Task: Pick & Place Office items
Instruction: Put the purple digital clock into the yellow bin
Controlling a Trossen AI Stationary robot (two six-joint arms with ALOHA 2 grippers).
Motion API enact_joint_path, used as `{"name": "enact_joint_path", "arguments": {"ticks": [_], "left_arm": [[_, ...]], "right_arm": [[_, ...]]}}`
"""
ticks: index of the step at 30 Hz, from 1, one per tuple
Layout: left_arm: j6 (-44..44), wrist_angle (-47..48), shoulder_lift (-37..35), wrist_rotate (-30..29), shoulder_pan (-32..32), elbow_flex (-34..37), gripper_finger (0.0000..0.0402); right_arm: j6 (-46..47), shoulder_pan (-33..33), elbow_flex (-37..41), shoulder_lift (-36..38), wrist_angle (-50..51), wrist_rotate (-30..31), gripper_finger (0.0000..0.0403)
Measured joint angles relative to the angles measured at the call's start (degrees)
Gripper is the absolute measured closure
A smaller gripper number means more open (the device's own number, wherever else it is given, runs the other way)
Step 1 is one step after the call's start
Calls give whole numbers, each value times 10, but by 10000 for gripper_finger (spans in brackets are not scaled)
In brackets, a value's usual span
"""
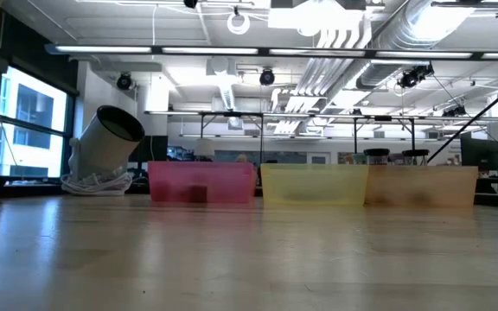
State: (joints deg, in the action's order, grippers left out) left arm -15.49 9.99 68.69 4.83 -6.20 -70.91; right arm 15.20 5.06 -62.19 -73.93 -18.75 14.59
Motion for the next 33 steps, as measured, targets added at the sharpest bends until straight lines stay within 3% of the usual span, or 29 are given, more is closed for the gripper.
{"name": "enact_joint_path", "arguments": {"ticks": [5, 22, 33], "left_arm": [[12, -26, -4, -1, -23, 0, 261], [12, -77, -4, -1, -53, 0, 261], [12, -74, -4, -1, -53, 0, 261]], "right_arm": [[-6, -3, 0, 0, -24, -4, 121], [-17, -70, 0, -15, -40, -129, 121], [-103, -53, 0, -25, -60, -62, 121]]}}
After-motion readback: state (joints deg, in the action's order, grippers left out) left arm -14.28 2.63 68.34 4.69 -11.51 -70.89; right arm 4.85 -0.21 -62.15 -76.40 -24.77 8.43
